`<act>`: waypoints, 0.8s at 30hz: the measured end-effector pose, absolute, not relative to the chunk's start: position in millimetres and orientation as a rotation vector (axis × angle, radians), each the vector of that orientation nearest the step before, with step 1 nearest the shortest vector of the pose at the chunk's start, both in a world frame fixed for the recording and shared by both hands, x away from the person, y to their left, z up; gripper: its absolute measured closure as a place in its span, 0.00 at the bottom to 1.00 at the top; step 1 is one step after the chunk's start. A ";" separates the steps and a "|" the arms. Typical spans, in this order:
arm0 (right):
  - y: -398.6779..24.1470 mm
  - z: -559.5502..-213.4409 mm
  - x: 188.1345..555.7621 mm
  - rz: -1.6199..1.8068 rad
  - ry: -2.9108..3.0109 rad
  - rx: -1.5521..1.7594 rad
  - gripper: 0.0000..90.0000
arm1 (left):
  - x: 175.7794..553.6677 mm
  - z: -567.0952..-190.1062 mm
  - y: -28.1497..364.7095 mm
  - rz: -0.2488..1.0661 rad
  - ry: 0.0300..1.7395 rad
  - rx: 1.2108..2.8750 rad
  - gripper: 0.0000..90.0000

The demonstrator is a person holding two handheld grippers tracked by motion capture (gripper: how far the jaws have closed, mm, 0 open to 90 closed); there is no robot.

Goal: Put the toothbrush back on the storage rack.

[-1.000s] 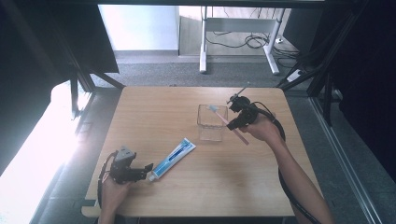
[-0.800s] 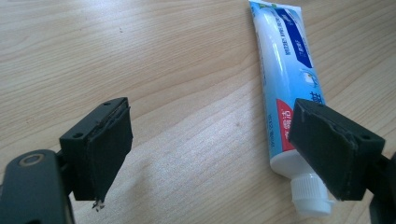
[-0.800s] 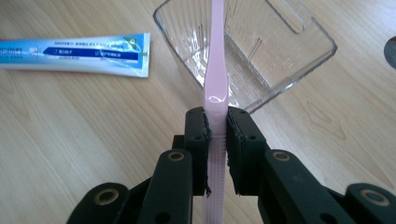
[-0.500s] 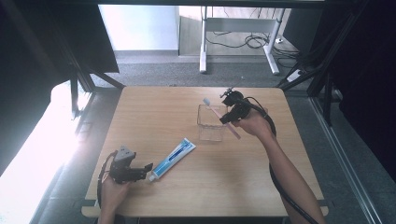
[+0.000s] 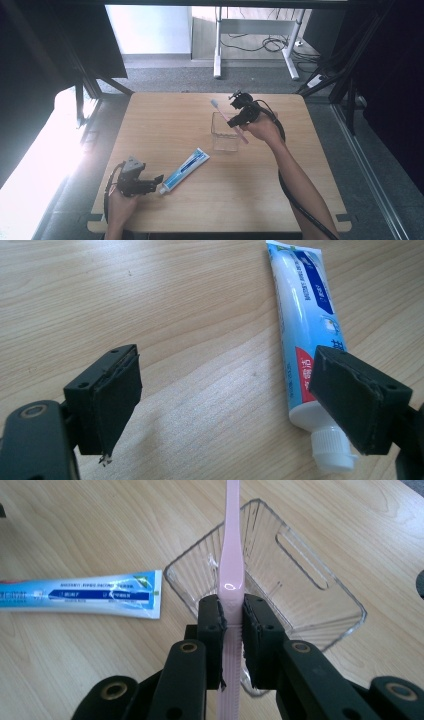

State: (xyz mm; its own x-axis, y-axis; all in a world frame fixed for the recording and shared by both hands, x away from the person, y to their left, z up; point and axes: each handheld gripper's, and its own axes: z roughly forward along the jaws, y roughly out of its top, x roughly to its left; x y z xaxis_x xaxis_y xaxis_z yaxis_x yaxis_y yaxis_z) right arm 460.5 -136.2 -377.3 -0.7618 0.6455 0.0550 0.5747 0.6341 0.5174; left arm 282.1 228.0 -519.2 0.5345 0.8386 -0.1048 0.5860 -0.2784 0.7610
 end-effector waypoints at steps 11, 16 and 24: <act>-119.8 -383.8 472.4 0.827 2.709 1.038 0.88 | 281.9 -518.4 229.7 0.412 1.150 1.983 0.16; -112.1 -384.5 476.4 0.839 2.698 1.042 0.88 | 281.9 -518.1 230.0 0.411 1.150 1.985 0.15; -109.3 -385.9 485.2 0.858 2.655 1.048 0.88 | 281.5 -517.8 229.8 0.409 1.148 1.980 0.16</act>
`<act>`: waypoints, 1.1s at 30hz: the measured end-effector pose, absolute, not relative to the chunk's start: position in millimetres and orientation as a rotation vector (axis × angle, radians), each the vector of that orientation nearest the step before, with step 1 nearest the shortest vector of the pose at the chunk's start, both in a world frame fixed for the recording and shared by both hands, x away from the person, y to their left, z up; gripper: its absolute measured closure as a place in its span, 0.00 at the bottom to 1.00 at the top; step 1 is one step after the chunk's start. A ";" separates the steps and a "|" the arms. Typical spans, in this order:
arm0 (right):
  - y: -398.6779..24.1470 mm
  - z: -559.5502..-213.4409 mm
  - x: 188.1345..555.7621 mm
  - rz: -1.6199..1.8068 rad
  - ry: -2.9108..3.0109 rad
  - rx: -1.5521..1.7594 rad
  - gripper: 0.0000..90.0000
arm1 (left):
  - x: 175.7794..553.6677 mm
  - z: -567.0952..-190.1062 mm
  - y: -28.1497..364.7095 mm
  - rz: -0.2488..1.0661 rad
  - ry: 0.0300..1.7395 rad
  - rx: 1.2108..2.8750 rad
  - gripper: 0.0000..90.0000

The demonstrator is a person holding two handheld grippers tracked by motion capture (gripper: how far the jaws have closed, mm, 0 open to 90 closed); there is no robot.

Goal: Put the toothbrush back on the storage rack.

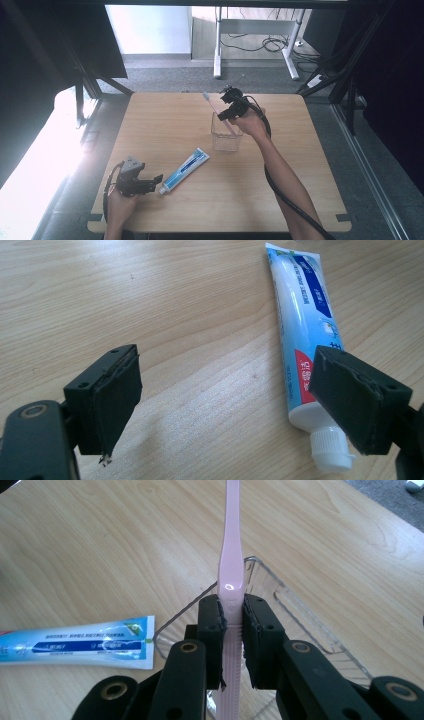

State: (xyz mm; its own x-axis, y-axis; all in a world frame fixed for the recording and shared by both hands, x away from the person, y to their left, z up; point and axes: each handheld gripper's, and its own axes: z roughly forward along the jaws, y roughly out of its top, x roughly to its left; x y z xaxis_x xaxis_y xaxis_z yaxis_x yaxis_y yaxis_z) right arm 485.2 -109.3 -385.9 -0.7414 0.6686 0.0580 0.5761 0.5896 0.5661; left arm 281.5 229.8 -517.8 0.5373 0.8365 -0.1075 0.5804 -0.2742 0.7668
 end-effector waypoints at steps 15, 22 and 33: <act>-114.6 -402.0 494.4 0.844 2.603 1.045 0.88 | 281.3 -517.3 229.3 0.415 1.147 1.982 0.16; -118.2 -411.5 494.0 0.828 2.608 1.043 0.88 | 281.2 -517.3 228.4 0.411 1.144 1.983 0.15; -122.6 -424.0 495.3 0.811 2.626 1.059 0.88 | 281.7 -517.6 227.7 0.409 1.142 1.985 0.15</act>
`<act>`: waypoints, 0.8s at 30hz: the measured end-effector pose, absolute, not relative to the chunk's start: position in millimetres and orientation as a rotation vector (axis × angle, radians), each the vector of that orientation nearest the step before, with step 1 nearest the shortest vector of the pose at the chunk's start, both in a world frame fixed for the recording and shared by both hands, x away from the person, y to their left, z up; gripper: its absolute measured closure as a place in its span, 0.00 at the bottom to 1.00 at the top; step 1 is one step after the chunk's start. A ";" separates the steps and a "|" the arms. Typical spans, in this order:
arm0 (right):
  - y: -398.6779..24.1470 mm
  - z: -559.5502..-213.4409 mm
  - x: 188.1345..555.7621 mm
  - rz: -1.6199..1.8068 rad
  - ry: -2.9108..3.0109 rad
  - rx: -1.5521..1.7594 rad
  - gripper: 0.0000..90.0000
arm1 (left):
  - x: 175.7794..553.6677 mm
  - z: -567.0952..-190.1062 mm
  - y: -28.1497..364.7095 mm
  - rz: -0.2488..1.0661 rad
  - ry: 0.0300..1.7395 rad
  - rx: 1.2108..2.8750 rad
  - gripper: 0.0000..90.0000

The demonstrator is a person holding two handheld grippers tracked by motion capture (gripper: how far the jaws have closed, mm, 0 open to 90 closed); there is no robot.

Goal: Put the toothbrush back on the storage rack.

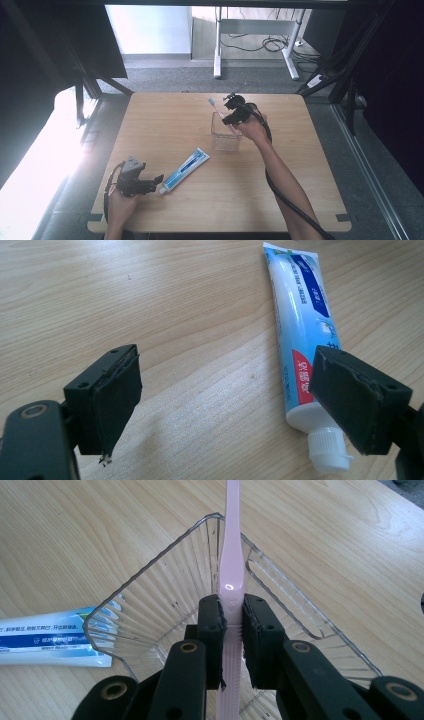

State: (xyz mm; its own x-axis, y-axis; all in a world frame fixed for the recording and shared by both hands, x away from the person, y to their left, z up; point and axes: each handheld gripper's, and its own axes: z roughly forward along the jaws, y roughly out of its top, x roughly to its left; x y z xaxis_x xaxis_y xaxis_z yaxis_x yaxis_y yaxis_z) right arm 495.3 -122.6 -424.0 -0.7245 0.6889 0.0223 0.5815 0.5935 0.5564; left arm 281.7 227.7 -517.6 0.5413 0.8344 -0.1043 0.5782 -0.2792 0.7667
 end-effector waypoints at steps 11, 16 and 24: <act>-116.6 -433.4 495.5 0.753 2.671 1.061 0.88 | 281.6 -517.7 227.7 0.410 1.145 1.984 0.15; -116.4 -435.9 496.1 0.730 2.684 1.061 0.88 | 281.6 -517.8 227.4 0.411 1.144 1.985 0.16; -116.6 -443.1 497.8 0.653 2.725 1.073 0.87 | 281.9 -518.0 226.5 0.409 1.142 1.991 0.15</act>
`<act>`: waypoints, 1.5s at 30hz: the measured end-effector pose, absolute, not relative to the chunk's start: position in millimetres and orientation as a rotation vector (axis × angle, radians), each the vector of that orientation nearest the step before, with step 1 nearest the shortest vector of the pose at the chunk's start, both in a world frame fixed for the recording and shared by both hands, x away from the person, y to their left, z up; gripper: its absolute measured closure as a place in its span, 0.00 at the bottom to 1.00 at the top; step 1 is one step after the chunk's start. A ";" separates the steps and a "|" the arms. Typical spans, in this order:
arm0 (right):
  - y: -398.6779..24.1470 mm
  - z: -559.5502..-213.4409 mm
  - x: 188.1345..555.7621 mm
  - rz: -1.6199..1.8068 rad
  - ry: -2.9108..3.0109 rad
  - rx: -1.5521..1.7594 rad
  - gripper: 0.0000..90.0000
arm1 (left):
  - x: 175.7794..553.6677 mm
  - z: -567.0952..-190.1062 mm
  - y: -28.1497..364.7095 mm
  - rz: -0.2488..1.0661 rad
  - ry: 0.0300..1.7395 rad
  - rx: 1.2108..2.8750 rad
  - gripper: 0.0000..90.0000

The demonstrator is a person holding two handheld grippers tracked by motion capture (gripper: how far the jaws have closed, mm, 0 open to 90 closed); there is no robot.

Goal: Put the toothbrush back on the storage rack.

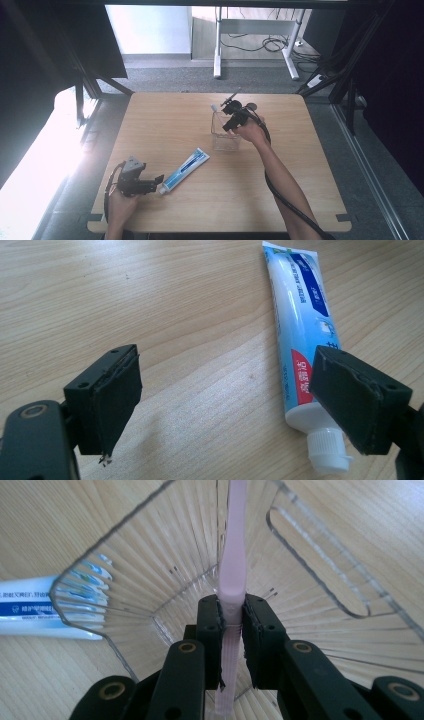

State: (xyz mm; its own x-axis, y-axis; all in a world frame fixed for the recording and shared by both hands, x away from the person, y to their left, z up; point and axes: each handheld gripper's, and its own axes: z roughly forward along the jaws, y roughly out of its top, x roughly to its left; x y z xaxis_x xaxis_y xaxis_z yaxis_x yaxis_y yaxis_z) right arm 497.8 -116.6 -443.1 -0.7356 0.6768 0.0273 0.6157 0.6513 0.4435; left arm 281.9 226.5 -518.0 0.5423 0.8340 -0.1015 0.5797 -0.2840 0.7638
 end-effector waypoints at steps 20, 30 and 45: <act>-123.0 -438.2 490.0 0.698 2.724 1.032 0.77 | 282.0 -518.4 225.0 0.410 1.139 1.998 0.16; -126.1 -427.9 478.8 0.768 2.662 0.972 0.51 | 281.7 -518.2 225.0 0.406 1.144 1.991 0.15; -137.3 -417.5 463.2 0.810 2.637 0.939 0.25 | 281.8 -519.5 224.5 0.404 1.143 1.997 0.15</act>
State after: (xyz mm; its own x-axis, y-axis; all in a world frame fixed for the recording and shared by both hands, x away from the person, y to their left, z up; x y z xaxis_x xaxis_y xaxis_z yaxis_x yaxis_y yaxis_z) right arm 463.2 -137.3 -417.5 -0.7691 0.6385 -0.0276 0.5129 0.6424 0.5694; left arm 281.8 224.5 -519.5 0.5444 0.8325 -0.1027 0.5832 -0.2877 0.7596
